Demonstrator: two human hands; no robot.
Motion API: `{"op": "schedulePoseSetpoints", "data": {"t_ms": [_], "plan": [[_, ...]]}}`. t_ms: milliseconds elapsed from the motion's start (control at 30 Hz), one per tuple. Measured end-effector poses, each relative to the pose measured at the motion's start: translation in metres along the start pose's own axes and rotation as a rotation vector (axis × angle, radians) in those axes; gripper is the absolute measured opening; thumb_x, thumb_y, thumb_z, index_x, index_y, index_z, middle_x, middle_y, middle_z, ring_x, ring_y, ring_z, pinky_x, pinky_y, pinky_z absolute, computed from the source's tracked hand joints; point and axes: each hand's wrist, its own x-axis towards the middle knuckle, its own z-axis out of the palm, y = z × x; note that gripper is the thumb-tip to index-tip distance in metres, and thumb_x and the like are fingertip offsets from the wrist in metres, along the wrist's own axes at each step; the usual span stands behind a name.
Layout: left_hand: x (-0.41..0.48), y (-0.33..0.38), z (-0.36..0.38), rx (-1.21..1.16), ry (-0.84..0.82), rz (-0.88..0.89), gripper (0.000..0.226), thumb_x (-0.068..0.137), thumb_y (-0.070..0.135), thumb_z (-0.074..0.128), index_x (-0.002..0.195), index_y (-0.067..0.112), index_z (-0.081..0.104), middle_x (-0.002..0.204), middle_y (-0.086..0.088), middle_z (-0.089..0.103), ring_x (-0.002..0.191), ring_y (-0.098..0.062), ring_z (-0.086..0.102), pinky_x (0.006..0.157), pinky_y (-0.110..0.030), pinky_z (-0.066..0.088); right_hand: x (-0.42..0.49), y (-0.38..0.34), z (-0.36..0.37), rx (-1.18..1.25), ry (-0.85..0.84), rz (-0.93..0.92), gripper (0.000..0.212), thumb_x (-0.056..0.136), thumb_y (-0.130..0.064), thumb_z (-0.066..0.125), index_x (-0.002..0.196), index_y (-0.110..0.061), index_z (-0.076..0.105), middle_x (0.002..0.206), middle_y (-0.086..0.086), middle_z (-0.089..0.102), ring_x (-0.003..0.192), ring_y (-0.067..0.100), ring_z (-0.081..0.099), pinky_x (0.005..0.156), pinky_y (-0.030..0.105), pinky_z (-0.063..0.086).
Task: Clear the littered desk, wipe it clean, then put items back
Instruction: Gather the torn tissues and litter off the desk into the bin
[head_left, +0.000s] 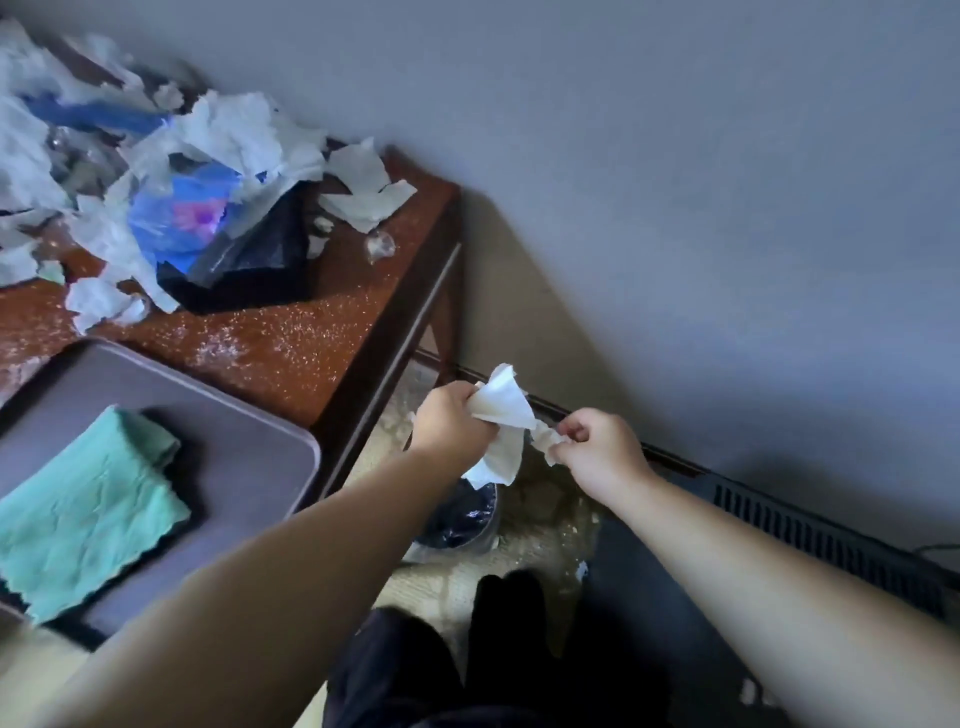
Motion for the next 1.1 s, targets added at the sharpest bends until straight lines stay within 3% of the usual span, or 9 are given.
{"op": "schedulePoseSetpoints", "data": {"t_ms": [167,300,433,633,700,800,900,1000,1100], "plan": [[0.023,-0.068,0.034,-0.213,0.117,-0.245,0.012,0.08,0.007,0.064,0.088,0.015,0.064,0.073,0.001,0.063,0.066,-0.017,0.058,0.052,-0.024,0.043,0.052,0.043,0.052,0.154,-0.156,0.211,0.011,0.079,-0.01,0.065,0.084,-0.018,0.061,0.079,0.002,0.066,0.074,0.022,0.063,0.069,0.033,0.052],[0.063,-0.139,0.066,-0.404,0.19,-0.404,0.022,0.071,0.013,0.074,0.086,0.026,0.064,0.084,-0.001,0.067,0.083,-0.024,0.065,0.077,-0.036,0.055,0.1,0.082,0.129,0.19,-0.211,0.285,0.015,0.079,-0.004,0.065,0.081,-0.018,0.06,0.073,0.0,0.062,0.073,0.023,0.06,0.061,0.028,0.046],[0.112,-0.226,0.108,-0.551,0.282,-0.564,0.031,0.061,0.014,0.072,0.091,0.01,0.068,0.081,-0.008,0.066,0.08,-0.03,0.063,0.074,-0.035,0.051,0.148,0.134,0.216,0.267,-0.317,0.358,0.02,0.079,0.008,0.054,0.068,-0.009,0.054,0.071,0.017,0.055,0.058,0.023,0.051,0.05,0.028,0.035],[0.16,-0.33,0.164,-0.642,0.223,-0.789,0.031,0.084,0.0,0.063,0.11,0.018,0.06,0.09,-0.002,0.06,0.078,-0.018,0.057,0.078,-0.037,0.051,0.191,0.197,0.292,0.452,-0.341,0.57,0.025,0.089,0.002,0.045,0.096,-0.014,0.062,0.069,0.009,0.06,0.045,0.016,0.052,0.042,0.02,0.039],[0.158,-0.337,0.169,-0.678,0.134,-0.766,0.037,0.09,0.0,0.056,0.123,0.016,0.055,0.106,-0.001,0.055,0.094,-0.017,0.054,0.083,-0.033,0.045,0.192,0.205,0.29,0.47,-0.327,0.604,0.028,0.092,-0.002,0.046,0.102,-0.025,0.057,0.078,0.004,0.064,0.056,0.016,0.059,0.049,0.021,0.043],[0.151,-0.328,0.167,-0.723,0.24,-0.773,0.038,0.09,-0.001,0.053,0.125,0.013,0.059,0.125,-0.003,0.057,0.115,-0.023,0.053,0.102,-0.037,0.04,0.187,0.2,0.268,0.494,-0.345,0.617,0.025,0.096,-0.007,0.045,0.101,-0.028,0.058,0.083,-0.003,0.063,0.068,0.015,0.062,0.06,0.026,0.044],[0.138,-0.296,0.152,-0.659,0.347,-0.723,0.039,0.085,-0.006,0.055,0.117,0.012,0.066,0.121,-0.007,0.062,0.091,-0.019,0.062,0.081,-0.029,0.05,0.177,0.182,0.24,0.507,-0.369,0.626,0.023,0.098,-0.007,0.044,0.101,-0.024,0.06,0.091,-0.004,0.064,0.079,0.018,0.063,0.064,0.028,0.044],[0.114,-0.254,0.125,-0.55,0.387,-0.664,0.036,0.085,-0.003,0.051,0.1,0.022,0.072,0.084,0.004,0.067,0.065,-0.013,0.059,0.056,-0.016,0.047,0.158,0.155,0.214,0.481,-0.371,0.603,0.021,0.096,-0.006,0.047,0.103,-0.018,0.062,0.093,0.0,0.064,0.072,0.015,0.06,0.061,0.026,0.041],[0.088,-0.201,0.095,-0.405,0.366,-0.575,0.029,0.088,0.005,0.05,0.094,0.024,0.071,0.084,0.0,0.065,0.076,-0.021,0.059,0.066,-0.025,0.046,0.137,0.116,0.18,0.352,-0.357,0.496,0.018,0.093,-0.001,0.052,0.1,-0.013,0.063,0.079,0.003,0.062,0.063,0.013,0.057,0.055,0.024,0.04]]}}
